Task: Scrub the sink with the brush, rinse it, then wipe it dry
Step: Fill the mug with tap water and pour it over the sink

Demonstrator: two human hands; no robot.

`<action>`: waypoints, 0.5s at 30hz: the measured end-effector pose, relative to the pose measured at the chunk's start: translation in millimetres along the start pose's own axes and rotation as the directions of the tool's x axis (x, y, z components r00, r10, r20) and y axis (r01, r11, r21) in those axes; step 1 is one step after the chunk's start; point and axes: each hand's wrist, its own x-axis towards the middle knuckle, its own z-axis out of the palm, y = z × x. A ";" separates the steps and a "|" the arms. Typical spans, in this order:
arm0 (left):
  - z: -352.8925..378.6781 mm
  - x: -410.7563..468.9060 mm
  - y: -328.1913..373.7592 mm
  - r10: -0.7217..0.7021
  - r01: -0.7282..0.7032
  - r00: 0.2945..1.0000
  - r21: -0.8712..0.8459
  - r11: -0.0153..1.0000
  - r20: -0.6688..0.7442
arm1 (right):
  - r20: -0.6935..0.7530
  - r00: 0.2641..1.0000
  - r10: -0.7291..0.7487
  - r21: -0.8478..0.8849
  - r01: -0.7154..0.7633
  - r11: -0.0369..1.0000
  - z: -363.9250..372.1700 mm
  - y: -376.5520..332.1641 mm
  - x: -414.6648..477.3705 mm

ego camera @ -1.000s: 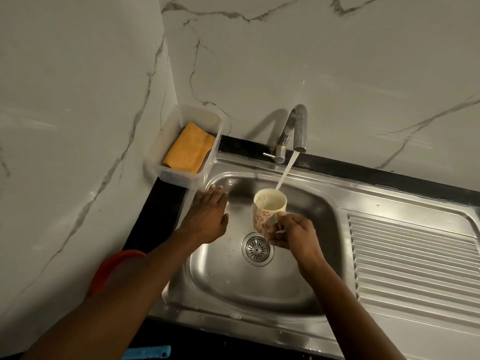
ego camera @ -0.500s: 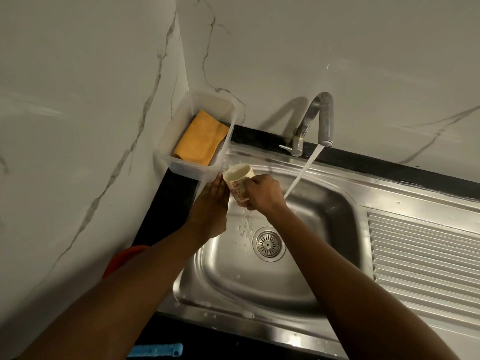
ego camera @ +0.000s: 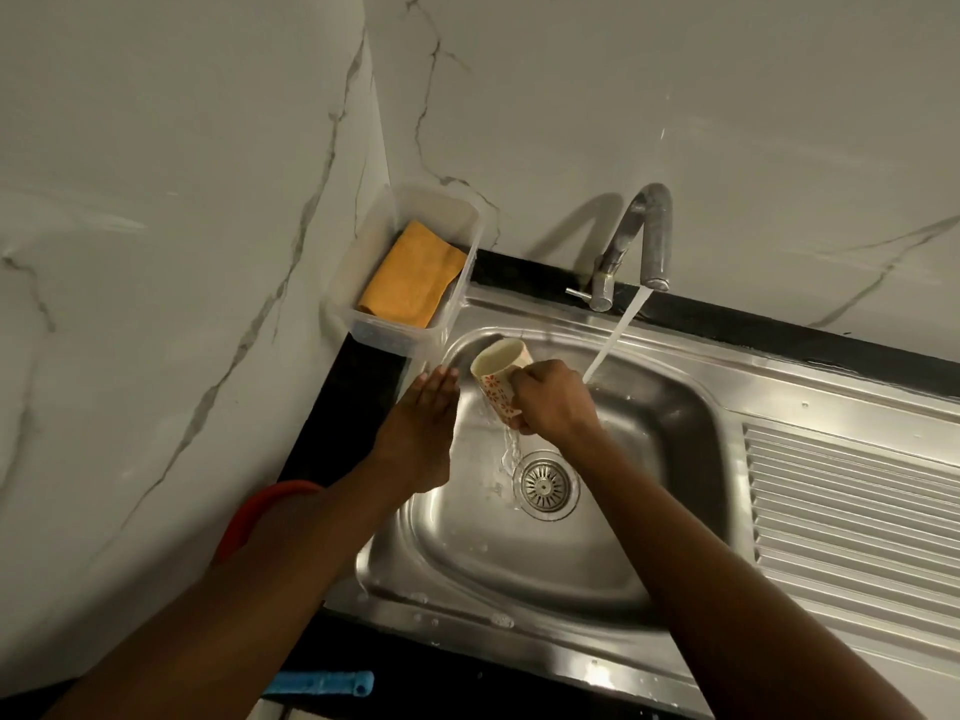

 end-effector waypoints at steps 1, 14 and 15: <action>-2.5 -6.7 1.9 -0.011 0.012 0.999 -0.020 1.000 0.034 | 0.018 0.997 -0.070 -0.109 0.071 0.991 2.4 -5.7 -0.9; -4.6 -67.1 29.6 -0.069 0.104 0.979 -0.177 0.979 0.195 | 0.262 0.964 0.042 0.142 -0.082 0.986 -17.0 25.1 -48.6; -5.8 -69.9 30.8 -0.061 0.097 0.980 -0.193 0.976 0.187 | 0.253 0.966 0.049 0.128 -0.084 0.988 -18.8 25.8 -49.1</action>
